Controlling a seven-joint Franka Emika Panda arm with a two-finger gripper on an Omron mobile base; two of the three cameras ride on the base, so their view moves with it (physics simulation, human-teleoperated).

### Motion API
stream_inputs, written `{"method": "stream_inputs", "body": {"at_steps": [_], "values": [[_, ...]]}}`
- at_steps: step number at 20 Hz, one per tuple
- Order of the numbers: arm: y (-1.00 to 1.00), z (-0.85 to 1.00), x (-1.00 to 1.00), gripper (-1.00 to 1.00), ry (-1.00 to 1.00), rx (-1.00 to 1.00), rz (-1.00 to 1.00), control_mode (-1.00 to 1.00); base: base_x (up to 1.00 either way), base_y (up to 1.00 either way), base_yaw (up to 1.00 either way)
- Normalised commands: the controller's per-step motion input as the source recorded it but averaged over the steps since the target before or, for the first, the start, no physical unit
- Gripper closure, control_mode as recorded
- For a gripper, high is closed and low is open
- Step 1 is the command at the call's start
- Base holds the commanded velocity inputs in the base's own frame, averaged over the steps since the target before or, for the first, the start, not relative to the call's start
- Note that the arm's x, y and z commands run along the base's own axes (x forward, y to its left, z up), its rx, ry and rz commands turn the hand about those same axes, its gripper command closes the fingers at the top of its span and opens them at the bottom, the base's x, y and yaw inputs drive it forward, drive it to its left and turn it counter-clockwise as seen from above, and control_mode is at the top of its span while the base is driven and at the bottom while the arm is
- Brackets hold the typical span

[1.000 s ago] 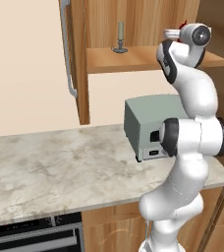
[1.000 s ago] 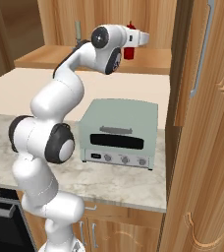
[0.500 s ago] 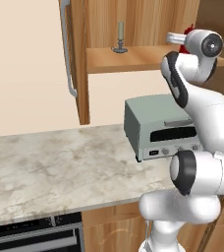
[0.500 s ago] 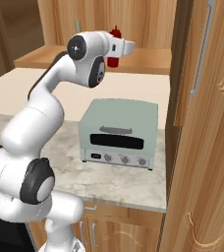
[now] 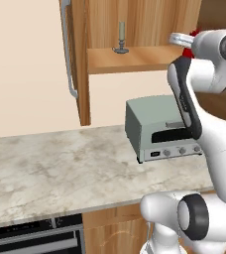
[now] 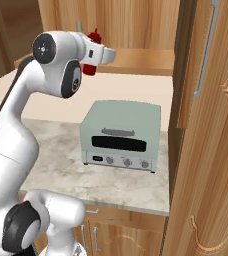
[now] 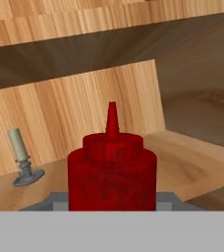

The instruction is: The dining table condiment station is running low on ketchup. Refill the condiment station by opening the cabinet and taking the ketchup from the cabinet and placing it on the dining table.

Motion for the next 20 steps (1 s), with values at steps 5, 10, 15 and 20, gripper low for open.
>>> {"method": "stream_inputs", "body": {"at_steps": [5,10,15,20], "values": [[0.13,0.0,-1.0,1.0,0.0,0.0,0.14,-1.0,0.0,0.0,0.0],[0.18,-0.11,-1.0,1.0,0.01,-0.08,0.17,-1.0,0.0,0.0,0.0],[0.33,-0.16,-1.0,1.0,0.01,-0.22,0.19,-1.0,0.0,0.0,0.0],[0.3,-0.19,-0.68,1.0,0.02,-0.21,0.26,-1.0,0.0,0.0,0.0]]}}
